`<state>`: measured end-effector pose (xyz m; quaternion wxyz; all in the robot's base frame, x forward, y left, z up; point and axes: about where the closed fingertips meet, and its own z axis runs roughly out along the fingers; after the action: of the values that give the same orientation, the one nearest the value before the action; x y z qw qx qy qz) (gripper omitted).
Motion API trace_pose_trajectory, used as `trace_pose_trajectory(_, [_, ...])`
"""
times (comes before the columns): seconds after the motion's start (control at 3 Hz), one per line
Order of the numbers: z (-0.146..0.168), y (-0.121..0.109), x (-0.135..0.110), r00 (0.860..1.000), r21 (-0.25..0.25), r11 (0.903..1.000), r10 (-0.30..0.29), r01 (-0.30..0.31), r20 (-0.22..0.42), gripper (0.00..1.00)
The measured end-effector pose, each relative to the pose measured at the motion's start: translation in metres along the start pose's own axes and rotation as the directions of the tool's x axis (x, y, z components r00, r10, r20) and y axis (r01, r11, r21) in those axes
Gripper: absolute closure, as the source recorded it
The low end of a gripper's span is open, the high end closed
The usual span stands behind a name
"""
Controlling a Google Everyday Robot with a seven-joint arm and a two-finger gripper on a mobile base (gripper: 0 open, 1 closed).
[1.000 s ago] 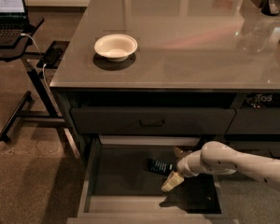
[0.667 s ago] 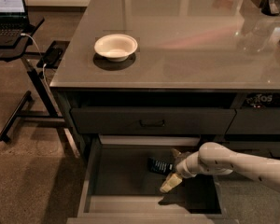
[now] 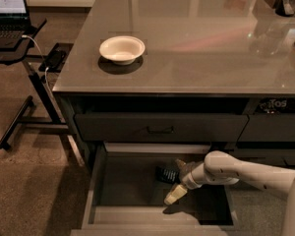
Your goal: Pick rxbar blueberry from middle drawer and place on counter
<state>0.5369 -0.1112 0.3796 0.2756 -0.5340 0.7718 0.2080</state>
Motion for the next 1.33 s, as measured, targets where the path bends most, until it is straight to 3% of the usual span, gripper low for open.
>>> trace_pose_trajectory(0.33, [0.021,-0.004,-0.002,1.000,-0.020,0.9998,0.009,-0.009,0.019,0.00])
trace_pose_trajectory(1.0, [0.032,-0.009,0.006,0.999,-0.019,0.9994,0.031,-0.030,0.010,0.00])
trace_pose_trajectory(1.33, [0.032,-0.009,0.006,0.999,-0.019,0.9994,0.031,-0.030,0.010,0.19])
